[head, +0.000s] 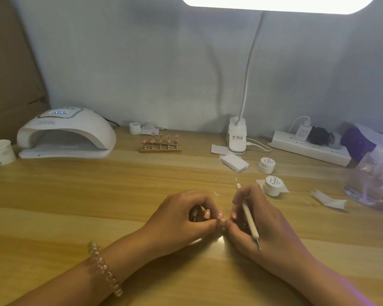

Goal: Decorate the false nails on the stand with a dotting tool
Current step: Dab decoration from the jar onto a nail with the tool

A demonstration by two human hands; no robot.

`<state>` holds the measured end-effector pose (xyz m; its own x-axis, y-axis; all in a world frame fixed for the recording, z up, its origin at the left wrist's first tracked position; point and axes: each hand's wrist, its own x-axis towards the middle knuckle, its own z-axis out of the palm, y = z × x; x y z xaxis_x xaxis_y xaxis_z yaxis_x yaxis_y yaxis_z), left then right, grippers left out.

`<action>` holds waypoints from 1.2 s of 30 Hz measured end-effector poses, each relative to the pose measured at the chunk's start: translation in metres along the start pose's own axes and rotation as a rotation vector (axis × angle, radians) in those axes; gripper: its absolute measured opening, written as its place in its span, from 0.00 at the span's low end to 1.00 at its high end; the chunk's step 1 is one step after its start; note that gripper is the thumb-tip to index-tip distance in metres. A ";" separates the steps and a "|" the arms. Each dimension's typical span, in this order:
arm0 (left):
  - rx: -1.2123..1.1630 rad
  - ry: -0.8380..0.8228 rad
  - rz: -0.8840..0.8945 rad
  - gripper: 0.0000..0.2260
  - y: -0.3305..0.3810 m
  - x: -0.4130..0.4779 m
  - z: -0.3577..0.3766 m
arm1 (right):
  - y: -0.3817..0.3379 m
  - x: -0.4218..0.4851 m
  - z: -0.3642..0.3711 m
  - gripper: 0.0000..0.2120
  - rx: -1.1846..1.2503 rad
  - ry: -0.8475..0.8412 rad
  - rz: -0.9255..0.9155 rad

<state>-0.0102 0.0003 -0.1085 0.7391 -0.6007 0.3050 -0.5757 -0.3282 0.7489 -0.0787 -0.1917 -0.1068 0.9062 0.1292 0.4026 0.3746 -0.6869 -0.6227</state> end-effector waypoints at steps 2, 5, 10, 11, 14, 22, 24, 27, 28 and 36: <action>-0.025 -0.016 -0.007 0.03 0.000 0.001 -0.001 | 0.000 -0.001 0.000 0.17 -0.029 0.007 -0.009; -0.067 -0.048 -0.025 0.04 0.000 0.001 -0.001 | -0.001 -0.001 0.000 0.17 -0.042 0.004 -0.016; -0.024 -0.057 -0.036 0.06 -0.001 0.000 -0.003 | -0.002 -0.003 -0.001 0.17 -0.045 -0.002 -0.008; -0.026 -0.058 -0.033 0.06 -0.001 0.001 -0.003 | -0.003 -0.003 -0.001 0.17 -0.050 -0.002 -0.010; -0.037 -0.061 -0.022 0.06 -0.001 0.000 -0.003 | -0.002 -0.003 -0.001 0.16 -0.039 -0.007 -0.008; -0.010 -0.057 -0.007 0.05 0.000 0.000 -0.003 | 0.000 -0.003 -0.002 0.15 0.027 -0.037 -0.002; 0.008 -0.067 -0.001 0.06 0.002 -0.001 -0.004 | 0.001 -0.003 -0.003 0.15 0.028 -0.039 -0.005; 0.024 -0.051 -0.029 0.09 0.003 -0.001 -0.006 | 0.004 -0.004 -0.006 0.16 -0.011 -0.013 0.000; 0.030 -0.034 -0.039 0.10 0.002 -0.002 -0.007 | 0.006 -0.004 -0.008 0.16 -0.026 0.004 0.004; 0.033 -0.006 -0.021 0.02 -0.005 0.001 -0.010 | 0.009 -0.004 -0.006 0.17 -0.035 0.020 -0.012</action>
<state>-0.0030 0.0081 -0.1062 0.7488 -0.5980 0.2859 -0.5717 -0.3645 0.7351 -0.0796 -0.2029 -0.1099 0.8976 0.1233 0.4231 0.3776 -0.7101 -0.5942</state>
